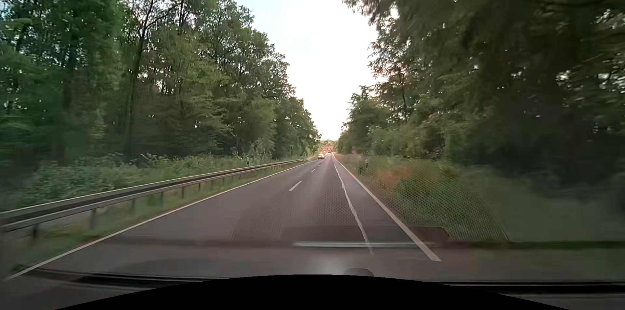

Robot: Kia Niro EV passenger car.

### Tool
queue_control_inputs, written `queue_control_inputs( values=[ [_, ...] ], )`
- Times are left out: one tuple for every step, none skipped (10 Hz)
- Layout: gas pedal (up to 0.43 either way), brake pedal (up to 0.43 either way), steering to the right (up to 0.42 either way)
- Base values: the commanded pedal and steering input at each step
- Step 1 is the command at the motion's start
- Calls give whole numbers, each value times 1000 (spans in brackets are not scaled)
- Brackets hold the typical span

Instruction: Follow the waypoints while adhering to traffic rules and regulations

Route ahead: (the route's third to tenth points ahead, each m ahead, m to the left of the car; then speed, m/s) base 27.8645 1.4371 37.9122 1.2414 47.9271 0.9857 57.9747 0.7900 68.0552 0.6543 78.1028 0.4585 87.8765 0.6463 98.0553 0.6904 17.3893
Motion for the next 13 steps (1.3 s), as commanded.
queue_control_inputs(
  values=[
    [59, 0, -5],
    [59, 0, -5],
    [59, 0, -5],
    [59, 0, -5],
    [59, 0, -5],
    [59, 0, -5],
    [59, 0, -5],
    [59, 0, -5],
    [59, 0, -5],
    [59, 0, -5],
    [59, 0, -5],
    [59, 0, -5],
    [59, 0, -5]
  ],
)
